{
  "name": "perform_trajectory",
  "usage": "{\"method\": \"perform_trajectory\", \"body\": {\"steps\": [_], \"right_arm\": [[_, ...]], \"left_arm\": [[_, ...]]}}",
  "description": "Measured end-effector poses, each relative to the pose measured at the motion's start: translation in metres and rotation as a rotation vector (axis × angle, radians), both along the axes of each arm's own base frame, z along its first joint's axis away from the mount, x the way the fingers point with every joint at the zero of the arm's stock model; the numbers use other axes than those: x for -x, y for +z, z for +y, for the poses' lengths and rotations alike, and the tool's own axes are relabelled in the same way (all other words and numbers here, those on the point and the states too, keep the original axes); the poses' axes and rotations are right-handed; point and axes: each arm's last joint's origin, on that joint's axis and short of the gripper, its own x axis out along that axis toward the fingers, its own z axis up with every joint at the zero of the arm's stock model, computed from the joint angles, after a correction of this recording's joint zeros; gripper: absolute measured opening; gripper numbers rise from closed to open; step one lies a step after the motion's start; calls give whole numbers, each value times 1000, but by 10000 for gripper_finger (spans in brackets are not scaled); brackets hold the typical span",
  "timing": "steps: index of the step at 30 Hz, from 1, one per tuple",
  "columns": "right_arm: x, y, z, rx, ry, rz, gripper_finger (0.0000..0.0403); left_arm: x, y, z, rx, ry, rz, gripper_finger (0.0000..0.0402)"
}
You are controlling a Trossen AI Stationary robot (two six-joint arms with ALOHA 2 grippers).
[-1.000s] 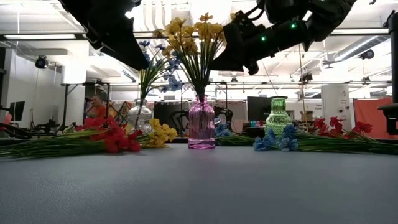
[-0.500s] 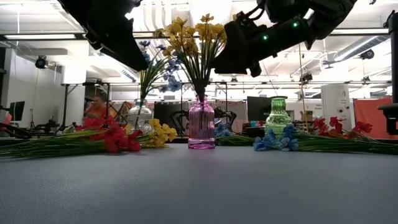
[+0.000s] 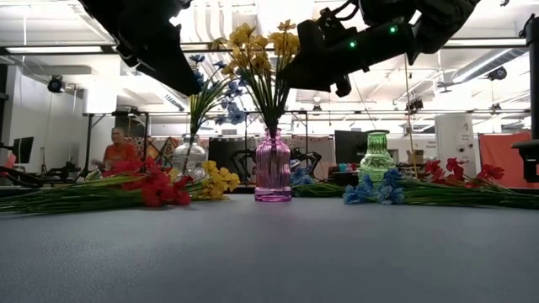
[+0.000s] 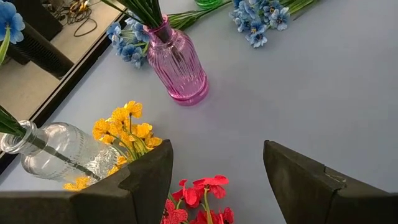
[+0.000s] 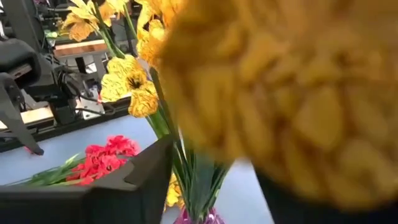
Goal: Sort flowers into vase by color
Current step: Put the right yellow flowers into the violet vase
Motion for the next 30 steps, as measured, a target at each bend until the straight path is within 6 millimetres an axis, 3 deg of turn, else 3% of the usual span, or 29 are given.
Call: {"method": "perform_trajectory", "body": {"steps": [8, 12, 23, 30], "right_arm": [[-1, -2, -2, 21, -1, 21, 62], [-1, -3, -2, 30, 9, 28, 18], [-2, -4, -1, 27, 29, 33, 18], [-8, -16, -1, 4, 27, 56, 18]], "left_arm": [[0, 0, 0, 0, 0, 0, 233], [0, 0, 0, 0, 0, -1, 233], [0, 0, 0, -2, 1, -1, 233], [0, 0, 0, -2, 1, -1, 233]]}}
